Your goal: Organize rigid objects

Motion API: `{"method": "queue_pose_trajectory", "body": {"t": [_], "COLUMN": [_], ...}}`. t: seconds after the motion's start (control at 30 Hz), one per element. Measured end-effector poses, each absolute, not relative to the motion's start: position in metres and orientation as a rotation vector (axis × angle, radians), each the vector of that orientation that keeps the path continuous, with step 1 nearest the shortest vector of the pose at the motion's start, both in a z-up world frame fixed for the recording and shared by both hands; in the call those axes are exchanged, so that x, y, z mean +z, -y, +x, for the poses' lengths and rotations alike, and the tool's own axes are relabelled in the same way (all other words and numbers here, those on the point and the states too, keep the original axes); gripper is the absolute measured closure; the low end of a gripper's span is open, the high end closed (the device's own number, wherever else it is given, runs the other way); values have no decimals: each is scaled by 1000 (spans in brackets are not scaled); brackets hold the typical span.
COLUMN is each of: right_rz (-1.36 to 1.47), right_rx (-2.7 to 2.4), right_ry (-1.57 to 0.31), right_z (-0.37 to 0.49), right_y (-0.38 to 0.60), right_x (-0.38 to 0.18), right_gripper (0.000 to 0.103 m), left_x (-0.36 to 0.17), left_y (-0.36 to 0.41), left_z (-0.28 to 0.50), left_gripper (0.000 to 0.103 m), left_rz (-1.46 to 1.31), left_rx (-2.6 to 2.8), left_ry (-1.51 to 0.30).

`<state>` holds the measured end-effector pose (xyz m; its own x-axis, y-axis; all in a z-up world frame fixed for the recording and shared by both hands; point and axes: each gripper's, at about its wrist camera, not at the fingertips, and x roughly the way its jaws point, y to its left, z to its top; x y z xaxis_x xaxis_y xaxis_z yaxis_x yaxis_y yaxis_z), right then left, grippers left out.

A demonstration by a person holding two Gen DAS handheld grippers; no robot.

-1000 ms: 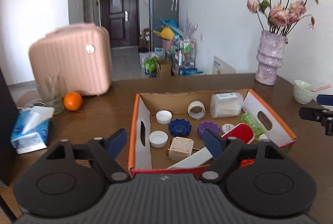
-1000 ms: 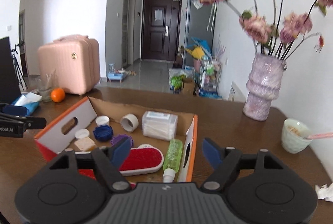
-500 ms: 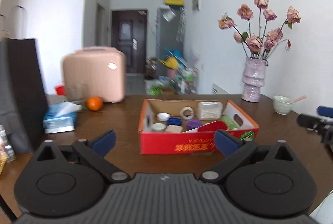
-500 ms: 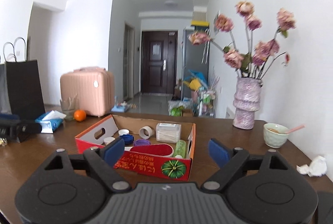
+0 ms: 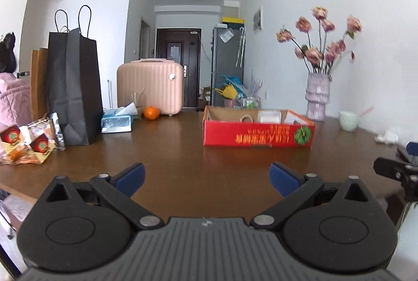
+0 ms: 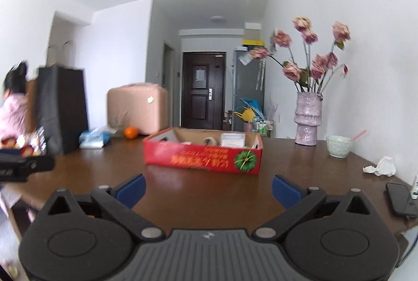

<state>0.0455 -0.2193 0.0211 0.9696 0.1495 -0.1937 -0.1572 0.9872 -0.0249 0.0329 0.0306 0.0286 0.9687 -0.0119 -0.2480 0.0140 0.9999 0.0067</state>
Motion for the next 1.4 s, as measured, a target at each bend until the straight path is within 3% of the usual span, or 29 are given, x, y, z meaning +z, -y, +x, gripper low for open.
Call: {"method": "queue_pose_trajectory", "body": {"t": [0.23, 1.4], "right_rz": [-77, 4], "right_rx": [234, 198], "right_ry": [-225, -223], "right_z": [-5, 4], "right_y": [187, 202], "right_x": [5, 15], "right_gripper": [0, 0], "left_x": [30, 35], "left_y": [-35, -30], "left_z": [-1, -3], "left_gripper": [0, 0], "left_rz": [-34, -7], "left_rx": [-13, -31], "left_ry": [-232, -202]}}
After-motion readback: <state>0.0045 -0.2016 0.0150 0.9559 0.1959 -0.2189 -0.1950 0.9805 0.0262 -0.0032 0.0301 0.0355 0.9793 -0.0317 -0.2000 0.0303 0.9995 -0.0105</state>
